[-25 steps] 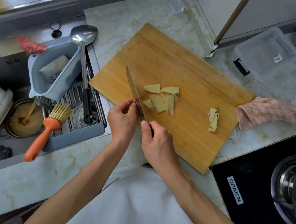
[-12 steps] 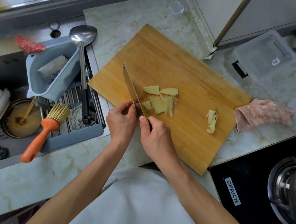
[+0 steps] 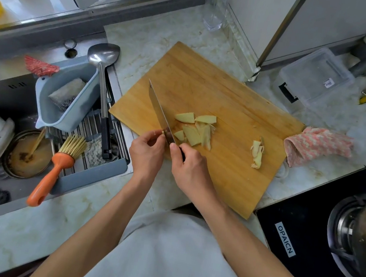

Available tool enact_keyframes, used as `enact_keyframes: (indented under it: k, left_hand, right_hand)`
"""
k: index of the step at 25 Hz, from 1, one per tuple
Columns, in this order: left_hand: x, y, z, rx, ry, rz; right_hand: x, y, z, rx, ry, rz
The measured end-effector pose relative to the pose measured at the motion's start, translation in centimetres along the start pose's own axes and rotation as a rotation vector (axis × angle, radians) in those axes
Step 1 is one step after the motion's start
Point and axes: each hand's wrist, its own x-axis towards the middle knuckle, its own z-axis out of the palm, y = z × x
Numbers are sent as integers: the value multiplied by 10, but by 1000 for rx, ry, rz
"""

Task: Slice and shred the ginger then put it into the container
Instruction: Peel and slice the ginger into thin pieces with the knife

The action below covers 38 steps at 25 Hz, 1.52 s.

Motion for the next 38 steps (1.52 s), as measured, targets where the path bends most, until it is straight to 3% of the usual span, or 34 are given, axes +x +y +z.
enact_keyframes:
  k: [5, 10, 15, 19, 22, 26, 29, 32, 38]
  left_hand:
    - [9, 0, -9, -125, -7, -128]
    - [14, 1, -17, 16, -62, -45]
    - [12, 10, -18, 400, -130, 305]
    - [24, 15, -17, 693, -373, 564]
    - [36, 21, -10, 899, -437, 609]
    - [47, 33, -6, 781, -469, 509]
    - [43, 36, -13, 457, -388, 452]
    - [31, 30, -20, 299, -258, 544]
    - [27, 6, -25, 294, -137, 730]
  right_hand:
    - [14, -5, -17, 75, -16, -25]
    - [13, -6, -53, 154, 54, -24]
    - [1, 9, -62, 109, 42, 57]
    - [-8, 17, -59, 118, 44, 91]
    - [-11, 18, -60, 108, 48, 87]
    - [-13, 20, -64, 105, 59, 86]
    - [-13, 22, -65, 101, 68, 86]
    - [-13, 22, -64, 101, 68, 85]
    - [-14, 19, -54, 126, 22, 78]
